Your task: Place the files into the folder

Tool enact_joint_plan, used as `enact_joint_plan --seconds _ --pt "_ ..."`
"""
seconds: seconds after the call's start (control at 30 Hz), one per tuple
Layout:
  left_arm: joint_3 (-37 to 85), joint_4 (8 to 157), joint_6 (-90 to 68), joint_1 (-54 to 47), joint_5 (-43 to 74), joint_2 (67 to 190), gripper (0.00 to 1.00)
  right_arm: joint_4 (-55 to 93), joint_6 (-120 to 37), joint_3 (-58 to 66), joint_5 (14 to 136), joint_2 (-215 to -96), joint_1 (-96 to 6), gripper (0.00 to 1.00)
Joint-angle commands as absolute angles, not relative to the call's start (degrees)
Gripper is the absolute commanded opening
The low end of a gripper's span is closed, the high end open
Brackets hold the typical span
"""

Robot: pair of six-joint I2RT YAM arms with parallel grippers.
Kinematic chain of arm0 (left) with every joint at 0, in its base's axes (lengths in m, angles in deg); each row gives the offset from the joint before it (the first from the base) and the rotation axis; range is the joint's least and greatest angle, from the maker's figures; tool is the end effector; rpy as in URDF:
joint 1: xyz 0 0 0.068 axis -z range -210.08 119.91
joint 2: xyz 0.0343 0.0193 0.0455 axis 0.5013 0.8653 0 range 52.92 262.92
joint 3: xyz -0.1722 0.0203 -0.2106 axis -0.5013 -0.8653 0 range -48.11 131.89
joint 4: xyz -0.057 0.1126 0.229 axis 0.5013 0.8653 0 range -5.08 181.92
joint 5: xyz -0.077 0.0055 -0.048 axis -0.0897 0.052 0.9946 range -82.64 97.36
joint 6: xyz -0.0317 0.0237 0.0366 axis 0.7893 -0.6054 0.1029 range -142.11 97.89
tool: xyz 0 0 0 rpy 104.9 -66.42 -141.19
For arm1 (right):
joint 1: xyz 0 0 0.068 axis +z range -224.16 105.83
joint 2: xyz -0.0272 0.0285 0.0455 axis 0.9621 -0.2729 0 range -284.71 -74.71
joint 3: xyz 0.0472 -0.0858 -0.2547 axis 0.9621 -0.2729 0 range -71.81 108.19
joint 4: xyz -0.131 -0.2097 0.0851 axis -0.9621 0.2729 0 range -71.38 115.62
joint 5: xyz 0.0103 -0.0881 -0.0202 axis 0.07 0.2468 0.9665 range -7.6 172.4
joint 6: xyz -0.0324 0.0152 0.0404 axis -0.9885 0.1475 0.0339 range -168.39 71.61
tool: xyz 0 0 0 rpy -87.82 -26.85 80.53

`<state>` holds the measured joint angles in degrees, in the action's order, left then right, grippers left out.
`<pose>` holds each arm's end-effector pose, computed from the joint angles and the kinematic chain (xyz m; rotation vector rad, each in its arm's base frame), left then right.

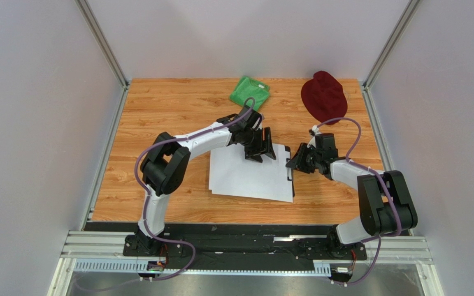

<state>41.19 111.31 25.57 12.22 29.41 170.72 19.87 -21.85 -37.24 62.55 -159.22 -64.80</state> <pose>0.3230 -0.3117 0.1953 0.0412 2.8032 -1.0115 0.2603 0.0551 0.1436 0.2224 2.5100 0.6917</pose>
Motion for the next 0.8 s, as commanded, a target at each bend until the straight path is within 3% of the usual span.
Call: enact_joint_plan --seconds 0.0,0.5,0.77 --pt "43.38 107.42 26.23 13.16 32.76 170.42 0.68 20.20 -22.55 -35.51 62.89 -159.78 -64.50 0.00" --pt "42.86 107.42 30.01 12.02 27.93 179.22 0.68 16.07 -21.15 -38.05 59.82 -156.19 -64.67 0.00" --pt "43.03 104.96 31.59 12.10 31.09 181.15 0.68 14.22 -22.20 -37.53 57.18 -158.55 -64.50 0.00"
